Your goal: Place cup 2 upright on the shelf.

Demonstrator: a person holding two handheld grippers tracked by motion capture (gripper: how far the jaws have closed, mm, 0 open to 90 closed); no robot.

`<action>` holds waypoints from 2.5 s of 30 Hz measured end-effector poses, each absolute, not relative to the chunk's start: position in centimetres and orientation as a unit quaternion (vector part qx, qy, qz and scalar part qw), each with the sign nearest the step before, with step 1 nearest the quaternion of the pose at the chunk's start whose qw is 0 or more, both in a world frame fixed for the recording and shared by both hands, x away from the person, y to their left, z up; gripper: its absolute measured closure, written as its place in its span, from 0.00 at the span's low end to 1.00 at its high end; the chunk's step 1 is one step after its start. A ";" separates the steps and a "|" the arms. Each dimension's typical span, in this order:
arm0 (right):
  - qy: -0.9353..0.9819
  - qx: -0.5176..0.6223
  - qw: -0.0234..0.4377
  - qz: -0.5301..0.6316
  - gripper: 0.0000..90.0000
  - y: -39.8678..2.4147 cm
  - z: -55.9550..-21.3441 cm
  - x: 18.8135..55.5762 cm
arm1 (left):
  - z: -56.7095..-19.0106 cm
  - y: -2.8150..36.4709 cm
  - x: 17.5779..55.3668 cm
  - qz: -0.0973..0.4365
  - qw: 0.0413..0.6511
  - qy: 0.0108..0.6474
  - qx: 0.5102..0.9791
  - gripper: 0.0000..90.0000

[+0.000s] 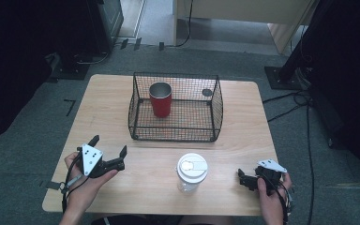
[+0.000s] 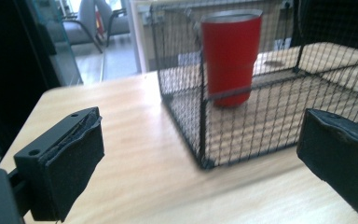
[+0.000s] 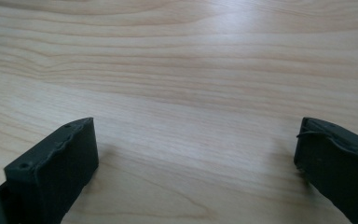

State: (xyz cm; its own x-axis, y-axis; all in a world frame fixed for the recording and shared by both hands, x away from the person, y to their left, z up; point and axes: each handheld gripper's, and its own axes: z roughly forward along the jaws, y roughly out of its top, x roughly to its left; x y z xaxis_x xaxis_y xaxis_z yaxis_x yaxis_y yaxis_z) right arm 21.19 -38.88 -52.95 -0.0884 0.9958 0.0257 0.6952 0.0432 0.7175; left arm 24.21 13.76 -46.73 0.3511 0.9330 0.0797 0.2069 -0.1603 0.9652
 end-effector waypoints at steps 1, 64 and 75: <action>0.673 0.628 0.253 0.297 0.00 -39.0 -52.9 21.1 | -47.2 14.0 24.1 0.373 0.480 0.434 0.665 0.01; 0.753 0.424 0.217 0.454 0.00 -29.6 -46.2 14.7 | -52.1 18.5 26.0 0.242 0.296 0.572 0.726 0.07; 0.761 0.415 0.210 0.452 0.00 -27.7 -46.1 14.4 | -52.1 18.5 26.0 0.242 0.296 0.572 0.726 0.07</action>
